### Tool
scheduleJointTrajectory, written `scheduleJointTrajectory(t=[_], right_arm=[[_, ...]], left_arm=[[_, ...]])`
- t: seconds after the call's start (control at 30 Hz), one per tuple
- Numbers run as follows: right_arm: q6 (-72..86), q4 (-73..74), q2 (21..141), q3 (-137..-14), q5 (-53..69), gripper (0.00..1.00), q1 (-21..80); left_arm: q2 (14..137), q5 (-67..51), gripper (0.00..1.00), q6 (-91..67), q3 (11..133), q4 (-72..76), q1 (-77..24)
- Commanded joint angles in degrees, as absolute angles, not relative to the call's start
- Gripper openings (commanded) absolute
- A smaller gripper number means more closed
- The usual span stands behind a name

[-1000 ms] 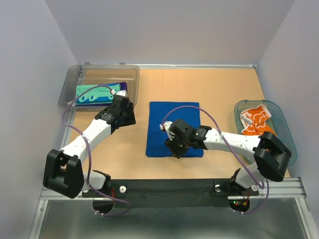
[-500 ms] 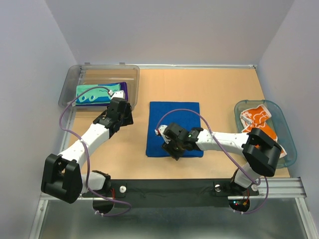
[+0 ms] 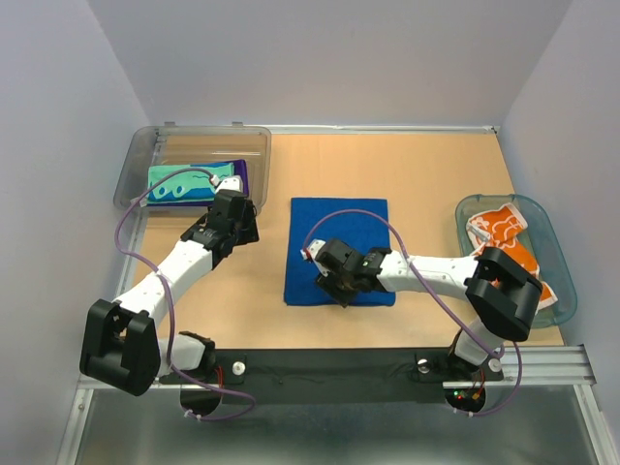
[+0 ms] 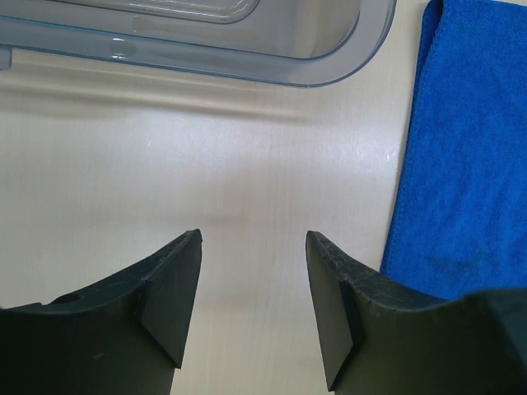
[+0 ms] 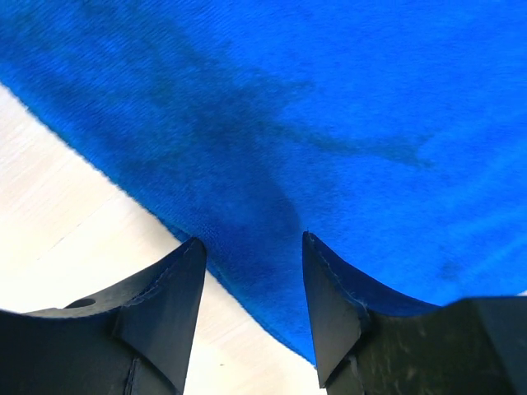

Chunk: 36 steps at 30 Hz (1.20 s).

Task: Fold and stack the towels
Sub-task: Fold the towel

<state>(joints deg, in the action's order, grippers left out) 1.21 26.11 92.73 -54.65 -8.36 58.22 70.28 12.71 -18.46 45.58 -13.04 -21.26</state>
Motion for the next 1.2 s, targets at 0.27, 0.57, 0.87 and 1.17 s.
scheduleJointTrajectory(t=[0.27,0.57,0.87,1.17], right_arm=[[4.83,24.43,90.01,-59.68,-23.11,0.55,58.62],[11.23,24.43,85.61,-55.56,-24.34,0.54,54.95],[10.20,24.52,78.24,-50.55,-12.23,0.52,51.15],[17.91,25.49,78.13,-50.19,-9.14,0.51,51.15]], left_arm=[[69.00,14.06,0.64,-17.58,45.17,-11.87,-21.09],[67.33,8.10,0.63,-18.89,43.95,-11.51,-21.53],[64.51,1.85,0.64,-31.10,41.22,-15.02,-35.49],[70.92,1.85,0.50,-43.06,38.32,-18.28,-47.54]])
